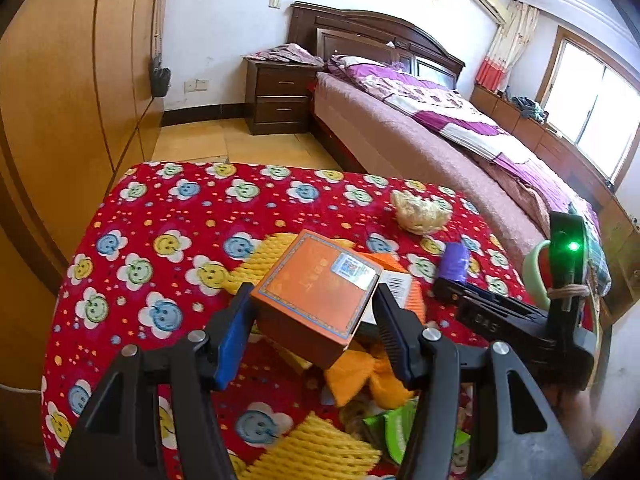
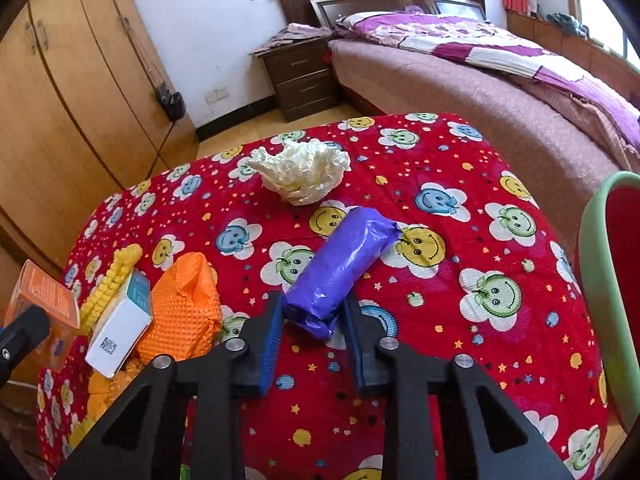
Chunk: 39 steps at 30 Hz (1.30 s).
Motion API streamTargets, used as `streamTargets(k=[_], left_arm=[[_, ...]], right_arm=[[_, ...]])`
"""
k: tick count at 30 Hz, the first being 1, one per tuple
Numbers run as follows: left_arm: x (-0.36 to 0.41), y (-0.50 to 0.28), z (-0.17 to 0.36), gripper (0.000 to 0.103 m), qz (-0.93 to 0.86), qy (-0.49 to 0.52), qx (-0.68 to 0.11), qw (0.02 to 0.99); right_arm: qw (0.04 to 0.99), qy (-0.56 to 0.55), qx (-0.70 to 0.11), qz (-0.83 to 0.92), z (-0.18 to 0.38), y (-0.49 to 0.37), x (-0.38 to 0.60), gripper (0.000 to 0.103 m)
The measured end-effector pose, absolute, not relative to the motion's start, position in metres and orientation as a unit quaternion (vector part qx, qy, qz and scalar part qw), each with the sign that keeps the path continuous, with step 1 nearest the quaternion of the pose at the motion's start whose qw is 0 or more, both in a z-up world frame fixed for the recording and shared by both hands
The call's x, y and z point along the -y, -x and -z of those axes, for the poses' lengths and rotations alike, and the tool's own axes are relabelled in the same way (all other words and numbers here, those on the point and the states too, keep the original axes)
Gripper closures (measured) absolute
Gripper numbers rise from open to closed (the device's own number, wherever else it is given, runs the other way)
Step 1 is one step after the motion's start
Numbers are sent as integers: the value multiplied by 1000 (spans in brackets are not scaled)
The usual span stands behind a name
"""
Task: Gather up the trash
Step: 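Grasp the orange cardboard box with the left tool while the right grasps the purple plastic roll, then carry both items over the red bucket and open both tools to drop them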
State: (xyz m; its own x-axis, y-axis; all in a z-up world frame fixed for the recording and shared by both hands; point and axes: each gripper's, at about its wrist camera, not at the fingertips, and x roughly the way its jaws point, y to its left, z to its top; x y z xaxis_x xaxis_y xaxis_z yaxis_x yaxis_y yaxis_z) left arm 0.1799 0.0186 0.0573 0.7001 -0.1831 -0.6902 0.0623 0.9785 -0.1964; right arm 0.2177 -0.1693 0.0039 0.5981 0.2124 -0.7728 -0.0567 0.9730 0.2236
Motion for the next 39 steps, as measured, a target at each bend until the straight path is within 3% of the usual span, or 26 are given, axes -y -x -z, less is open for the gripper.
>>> streamTargets(k=[23,39], left_arm=[[61,-115,-121,43,148,46,-352,923],[179,-124,-123,43,244,0,-364,899]], right_arm=[[921,-98,-367,-82,-104,-92,242,79],[920,-108,-376,-8,-104,-63,344,79]])
